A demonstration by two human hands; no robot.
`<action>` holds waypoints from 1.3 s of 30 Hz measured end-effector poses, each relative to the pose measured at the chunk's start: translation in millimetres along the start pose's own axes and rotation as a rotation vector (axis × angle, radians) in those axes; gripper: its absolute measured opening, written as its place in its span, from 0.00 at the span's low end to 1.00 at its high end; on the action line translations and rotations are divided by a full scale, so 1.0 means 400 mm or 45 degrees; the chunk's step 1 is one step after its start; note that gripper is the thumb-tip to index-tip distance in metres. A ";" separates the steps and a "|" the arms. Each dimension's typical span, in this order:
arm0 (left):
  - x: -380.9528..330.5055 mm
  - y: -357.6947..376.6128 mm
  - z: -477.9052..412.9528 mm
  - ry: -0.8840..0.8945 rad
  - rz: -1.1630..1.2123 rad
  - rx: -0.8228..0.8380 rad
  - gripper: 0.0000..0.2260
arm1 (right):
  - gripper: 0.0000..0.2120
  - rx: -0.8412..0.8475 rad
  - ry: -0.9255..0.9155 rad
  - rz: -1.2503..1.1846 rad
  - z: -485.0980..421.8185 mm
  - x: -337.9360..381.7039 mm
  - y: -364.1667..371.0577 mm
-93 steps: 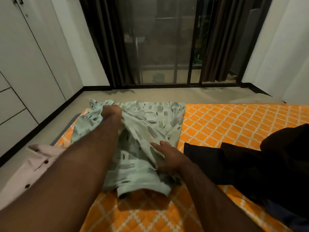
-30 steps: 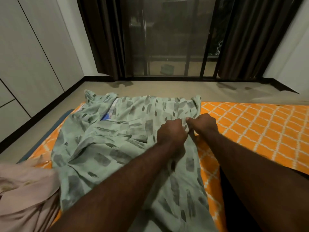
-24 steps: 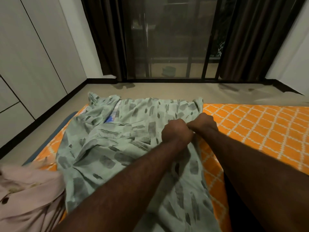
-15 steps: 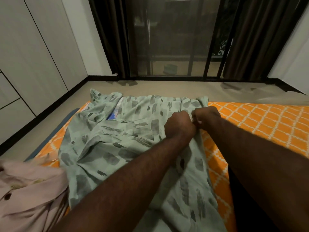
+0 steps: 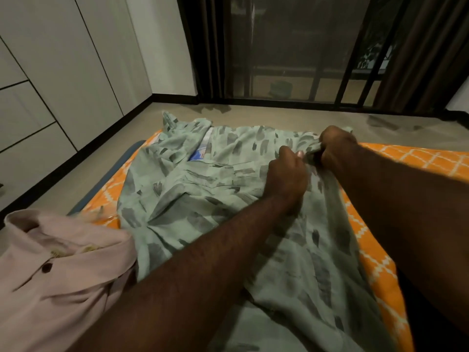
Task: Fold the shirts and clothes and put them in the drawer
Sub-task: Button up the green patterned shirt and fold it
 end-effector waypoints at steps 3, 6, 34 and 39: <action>0.049 -0.023 0.001 0.056 0.247 -0.034 0.09 | 0.07 0.090 -0.250 0.204 0.032 0.029 0.047; 0.089 -0.041 0.014 -0.054 0.376 -0.029 0.11 | 0.11 0.393 -0.284 0.233 0.072 0.017 0.098; 0.076 -0.202 0.500 0.637 -1.205 0.309 0.23 | 0.31 0.736 -0.939 2.030 0.661 -0.337 -0.328; 0.108 -0.189 0.608 0.526 -1.010 0.429 0.28 | 0.32 0.805 -0.858 2.019 0.744 -0.373 -0.416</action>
Point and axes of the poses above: each hand's wrist, its own z-axis away from the middle knuckle, its own y-axis out of the palm, x = y × z, the point moved 3 cm from there along -z, towards the middle knuckle, and after that the axes turned 8 degrees about -z, right-handed, at the moved point
